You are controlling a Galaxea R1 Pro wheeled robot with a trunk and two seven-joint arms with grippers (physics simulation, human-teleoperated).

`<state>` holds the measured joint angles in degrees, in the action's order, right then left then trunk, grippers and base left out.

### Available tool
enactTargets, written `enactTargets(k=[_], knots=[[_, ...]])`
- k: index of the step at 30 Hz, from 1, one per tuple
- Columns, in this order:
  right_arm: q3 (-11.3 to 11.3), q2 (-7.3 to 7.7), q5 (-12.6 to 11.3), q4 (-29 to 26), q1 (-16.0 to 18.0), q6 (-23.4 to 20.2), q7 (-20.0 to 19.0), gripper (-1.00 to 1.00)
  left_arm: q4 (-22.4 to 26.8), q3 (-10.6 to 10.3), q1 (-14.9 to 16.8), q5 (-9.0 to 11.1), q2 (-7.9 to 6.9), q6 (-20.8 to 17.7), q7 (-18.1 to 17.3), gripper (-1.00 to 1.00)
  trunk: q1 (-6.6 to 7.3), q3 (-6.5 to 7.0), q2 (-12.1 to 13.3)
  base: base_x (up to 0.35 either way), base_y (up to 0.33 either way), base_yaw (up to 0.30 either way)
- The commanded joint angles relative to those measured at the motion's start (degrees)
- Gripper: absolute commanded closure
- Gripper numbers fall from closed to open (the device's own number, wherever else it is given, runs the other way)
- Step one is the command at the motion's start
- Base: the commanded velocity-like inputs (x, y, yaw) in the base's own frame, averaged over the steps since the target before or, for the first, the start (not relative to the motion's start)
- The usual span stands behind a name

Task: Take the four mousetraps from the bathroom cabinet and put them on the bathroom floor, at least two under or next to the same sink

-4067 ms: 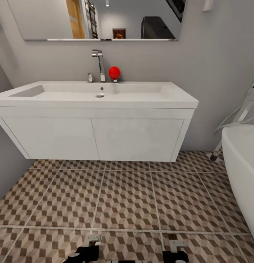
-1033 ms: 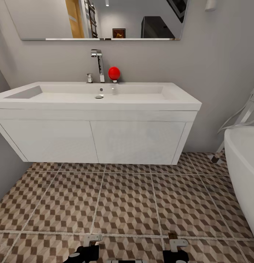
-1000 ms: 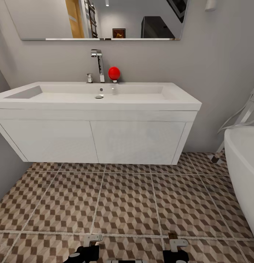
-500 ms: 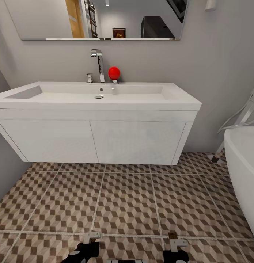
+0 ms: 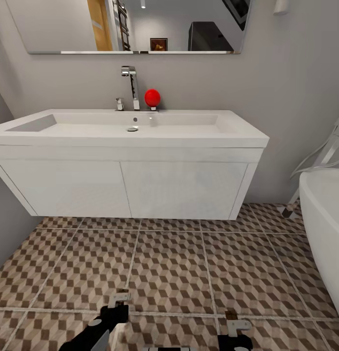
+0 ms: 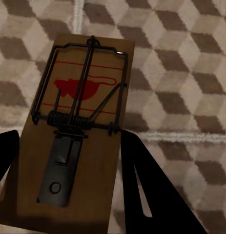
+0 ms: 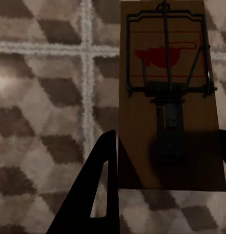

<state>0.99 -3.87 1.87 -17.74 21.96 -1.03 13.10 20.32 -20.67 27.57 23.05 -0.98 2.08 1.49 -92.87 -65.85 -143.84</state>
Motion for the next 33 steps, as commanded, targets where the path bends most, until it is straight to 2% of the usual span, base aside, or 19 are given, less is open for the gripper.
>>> enactTargets(k=[1, 5, 7, 12, 18, 25, 33], knots=[[0.1, -0.07, 0.1, 0.7, 0.6, -0.2, 0.4, 1.00, 0.0, -0.5, 0.0, 0.3, -0.35, 0.2, 0.3, 1.00, 0.01, -0.04, 0.0, 0.000, 0.000, 0.000], [0.1, -0.32, 0.1, 3.7, 3.4, -0.5, 0.6, 1.00, -1.6, -0.5, 0.1, 0.4, -1.00, 0.8, 0.4, 1.00, 0.01, -0.04, 0.0, 0.000, 0.000, 0.000], [0.1, -0.47, 0.1, 4.9, 5.1, -0.6, 0.7, 1.00, -3.1, -0.5, 0.0, 0.4, -0.91, 2.9, 0.3, 1.00, 0.01, -0.04, 0.0, 0.000, 0.000, 0.000], [0.2, -0.94, 0.2, 6.2, 7.6, -1.1, 0.7, 1.00, -4.6, -0.6, 0.0, 0.5, -0.63, 4.9, 0.3, 1.00, 0.01, -0.04, 0.0, 0.000, 0.000, 0.000], [0.4, -2.26, 0.6, 6.5, 8.4, -0.8, 0.7, 1.00, -4.9, -0.8, 0.0, 0.3, -0.46, 5.8, 0.3, 1.00, 0.01, -0.04, 0.0, 0.000, 0.000, 0.000], [0.4, -2.44, 0.9, 6.6, 8.4, -0.7, 0.6, 1.00, -4.8, -0.9, 0.0, 0.2, -0.27, 5.8, 0.3, 1.00, 0.01, -0.04, 0.0, 0.009, 0.000, 0.000], [0.4, -2.42, 1.0, 6.6, 8.4, -0.6, 0.6, 1.00, -4.9, -0.8, 0.0, 0.2, -0.25, 5.5, 0.3, 1.00, 0.01, -0.04, 0.0, 0.245, 0.000, 0.000]])
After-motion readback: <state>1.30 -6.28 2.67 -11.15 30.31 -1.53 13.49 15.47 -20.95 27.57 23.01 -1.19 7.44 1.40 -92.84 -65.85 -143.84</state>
